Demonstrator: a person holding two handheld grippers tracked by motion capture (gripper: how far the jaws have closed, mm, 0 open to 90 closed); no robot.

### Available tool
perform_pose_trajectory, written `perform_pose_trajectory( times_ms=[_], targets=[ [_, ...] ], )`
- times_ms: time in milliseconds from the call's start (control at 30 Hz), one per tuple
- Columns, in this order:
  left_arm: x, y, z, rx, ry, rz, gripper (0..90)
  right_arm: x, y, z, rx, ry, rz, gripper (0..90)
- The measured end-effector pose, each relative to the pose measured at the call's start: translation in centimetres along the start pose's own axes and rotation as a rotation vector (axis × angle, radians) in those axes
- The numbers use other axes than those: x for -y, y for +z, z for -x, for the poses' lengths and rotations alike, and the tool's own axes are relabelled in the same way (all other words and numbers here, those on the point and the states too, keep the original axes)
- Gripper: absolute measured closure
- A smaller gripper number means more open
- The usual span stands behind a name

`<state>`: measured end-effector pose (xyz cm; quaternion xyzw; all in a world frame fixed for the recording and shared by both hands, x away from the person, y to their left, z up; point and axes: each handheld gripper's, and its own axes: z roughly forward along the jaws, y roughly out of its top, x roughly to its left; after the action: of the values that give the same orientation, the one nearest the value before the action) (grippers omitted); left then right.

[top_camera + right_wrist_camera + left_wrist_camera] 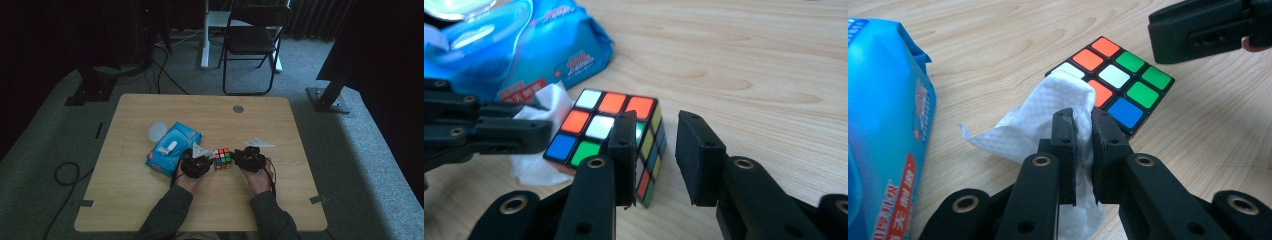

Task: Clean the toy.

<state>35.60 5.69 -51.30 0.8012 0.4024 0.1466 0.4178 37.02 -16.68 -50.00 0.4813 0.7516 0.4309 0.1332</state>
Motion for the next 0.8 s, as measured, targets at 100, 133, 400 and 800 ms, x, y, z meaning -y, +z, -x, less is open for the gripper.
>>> perform_pose_trajectory(
  times_ms=[100, 133, 400, 800],
  targets=[
    [-0.1, 0.1, 0.2, 0.011, 0.000, 0.003, 82.3, 0.1, 0.1, 0.2, -0.009, 0.016, -0.001, 75.3],
    [-0.2, 0.0, 0.3, 0.011, 0.002, 0.004, 82.4, 0.1, 0.2, 0.1, 0.009, 0.007, -0.025, 75.9],
    [-0.2, 0.0, 0.2, 0.007, 0.004, 0.005, 82.3, 0.1, -0.3, 0.2, -0.011, 0.004, 0.019, 67.5],
    [-0.9, 0.2, 0.9, 0.033, -0.005, 0.025, 82.3, 0.2, -0.1, 0.5, -0.048, 0.023, 0.002, 75.2]
  ],
)
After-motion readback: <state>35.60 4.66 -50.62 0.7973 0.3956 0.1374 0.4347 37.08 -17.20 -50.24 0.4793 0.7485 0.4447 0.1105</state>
